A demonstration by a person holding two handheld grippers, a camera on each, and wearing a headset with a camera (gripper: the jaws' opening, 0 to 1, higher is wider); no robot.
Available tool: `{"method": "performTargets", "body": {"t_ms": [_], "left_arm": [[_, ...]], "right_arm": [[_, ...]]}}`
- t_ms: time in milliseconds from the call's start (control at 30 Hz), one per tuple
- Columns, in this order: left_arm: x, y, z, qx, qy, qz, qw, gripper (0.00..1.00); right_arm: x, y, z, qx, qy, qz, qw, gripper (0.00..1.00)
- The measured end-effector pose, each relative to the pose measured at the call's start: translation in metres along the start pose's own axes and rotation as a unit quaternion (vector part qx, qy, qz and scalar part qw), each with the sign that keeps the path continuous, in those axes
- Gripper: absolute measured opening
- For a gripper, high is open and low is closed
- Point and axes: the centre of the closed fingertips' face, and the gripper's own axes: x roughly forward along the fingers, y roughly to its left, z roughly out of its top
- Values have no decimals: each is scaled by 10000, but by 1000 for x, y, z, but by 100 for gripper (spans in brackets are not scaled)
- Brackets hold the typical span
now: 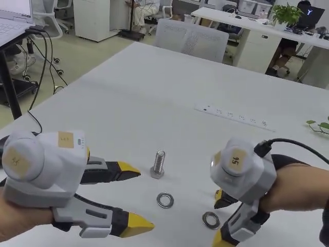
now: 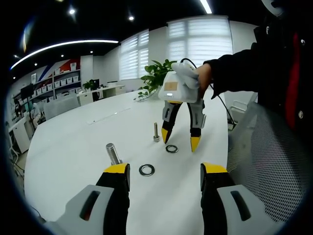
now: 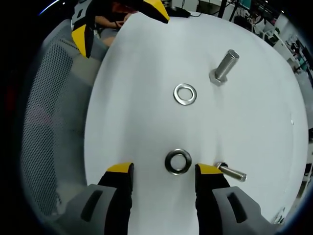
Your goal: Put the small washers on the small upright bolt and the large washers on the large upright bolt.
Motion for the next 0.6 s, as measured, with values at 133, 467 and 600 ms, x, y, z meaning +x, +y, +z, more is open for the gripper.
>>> {"method": "performTargets", "body": {"t_ms": [133, 467, 600], "left_arm": [[0, 0, 0, -4, -5, 5, 10000, 57], [-1, 0, 1, -1, -15, 6, 10000, 57], [-1, 1, 1, 2, -12, 11, 10000, 57]], "right_arm": [[2, -1, -1, 18, 46, -14, 10000, 51], [7, -6, -1, 83, 129, -75, 9999, 50], [6, -8, -1, 108, 127, -104, 9998, 49]]}}
